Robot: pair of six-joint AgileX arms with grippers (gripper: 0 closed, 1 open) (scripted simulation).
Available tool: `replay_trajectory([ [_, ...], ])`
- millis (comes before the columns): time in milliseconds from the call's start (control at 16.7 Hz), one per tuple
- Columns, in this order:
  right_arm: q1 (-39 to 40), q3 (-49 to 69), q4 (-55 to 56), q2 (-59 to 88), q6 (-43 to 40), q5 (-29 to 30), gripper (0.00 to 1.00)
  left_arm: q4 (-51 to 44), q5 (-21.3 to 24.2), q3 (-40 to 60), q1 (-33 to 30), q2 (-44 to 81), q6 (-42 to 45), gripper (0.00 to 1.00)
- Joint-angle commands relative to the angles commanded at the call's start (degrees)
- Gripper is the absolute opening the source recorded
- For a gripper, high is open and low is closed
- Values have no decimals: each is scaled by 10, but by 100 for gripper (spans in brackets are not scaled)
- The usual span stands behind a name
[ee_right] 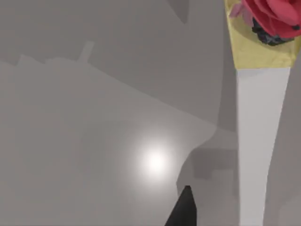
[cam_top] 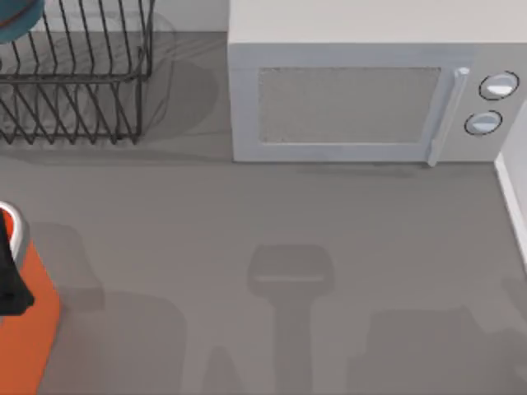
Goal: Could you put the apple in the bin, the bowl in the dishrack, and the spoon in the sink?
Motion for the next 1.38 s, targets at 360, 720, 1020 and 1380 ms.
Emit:
replay_trajectory([
  [360,-1,46,-63,-34,6,0,0,0,0,0,0,0,0,100],
  [720,-1,81,-76,3,1,1,0,0,0,0,0,0,0,100],
  [1020,-1,263,-136,153,-16,2,0,0,0,0,0,0,0,100],
  [1380,-2,634,-231,406,-21,5,0,0,0,0,0,0,0,100],
])
